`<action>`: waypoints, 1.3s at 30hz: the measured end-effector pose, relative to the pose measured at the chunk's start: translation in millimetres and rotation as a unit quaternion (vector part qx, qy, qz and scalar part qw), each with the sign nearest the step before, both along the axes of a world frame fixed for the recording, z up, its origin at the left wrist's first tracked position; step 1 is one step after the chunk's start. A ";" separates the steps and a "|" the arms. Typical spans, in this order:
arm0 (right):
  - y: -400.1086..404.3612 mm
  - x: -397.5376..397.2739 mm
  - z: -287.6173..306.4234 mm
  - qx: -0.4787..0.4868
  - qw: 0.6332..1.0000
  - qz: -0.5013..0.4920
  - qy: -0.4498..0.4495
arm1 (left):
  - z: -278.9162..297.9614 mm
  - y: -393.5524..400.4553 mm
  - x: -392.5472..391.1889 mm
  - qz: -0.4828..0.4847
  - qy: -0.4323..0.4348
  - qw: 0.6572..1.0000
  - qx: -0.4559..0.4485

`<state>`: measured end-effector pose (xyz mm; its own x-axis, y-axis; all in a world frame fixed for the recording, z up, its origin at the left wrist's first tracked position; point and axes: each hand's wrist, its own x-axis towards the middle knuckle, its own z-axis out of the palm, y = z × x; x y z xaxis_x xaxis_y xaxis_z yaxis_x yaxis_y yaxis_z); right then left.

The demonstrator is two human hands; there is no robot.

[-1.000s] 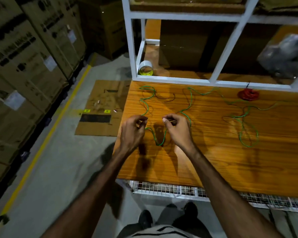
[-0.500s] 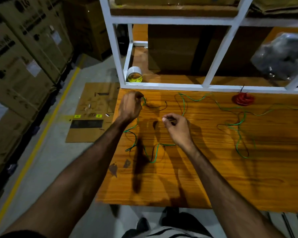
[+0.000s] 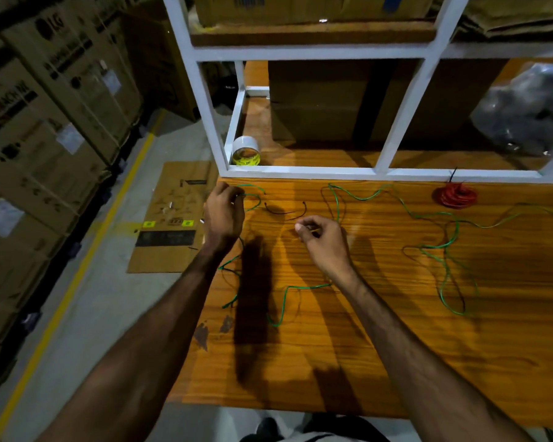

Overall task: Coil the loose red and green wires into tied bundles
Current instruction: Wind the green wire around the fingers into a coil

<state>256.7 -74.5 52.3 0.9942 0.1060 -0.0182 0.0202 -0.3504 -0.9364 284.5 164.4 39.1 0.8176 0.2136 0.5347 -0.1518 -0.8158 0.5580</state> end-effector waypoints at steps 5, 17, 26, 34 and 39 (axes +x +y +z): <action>20.7 0.3 13.2 0.049 0.999 -0.002 -0.016 | 5.2 -21.2 -58.0 0.020 -0.098 0.994 -0.039; 42.4 -20.9 42.2 0.110 0.993 -0.020 0.039 | 16.9 -59.4 -121.0 0.025 -0.161 0.973 -0.161; 22.7 -40.2 40.5 0.018 0.996 0.075 -0.051 | 40.2 -58.1 -128.0 0.017 -0.053 0.892 -0.448; 19.5 -54.3 67.4 0.012 0.984 0.075 -0.160 | 36.5 -55.5 -145.1 -0.068 0.051 0.931 -0.355; 14.6 -66.1 88.0 -0.080 0.959 0.125 -0.243 | 54.0 -51.4 -153.0 -0.077 0.063 0.952 -0.290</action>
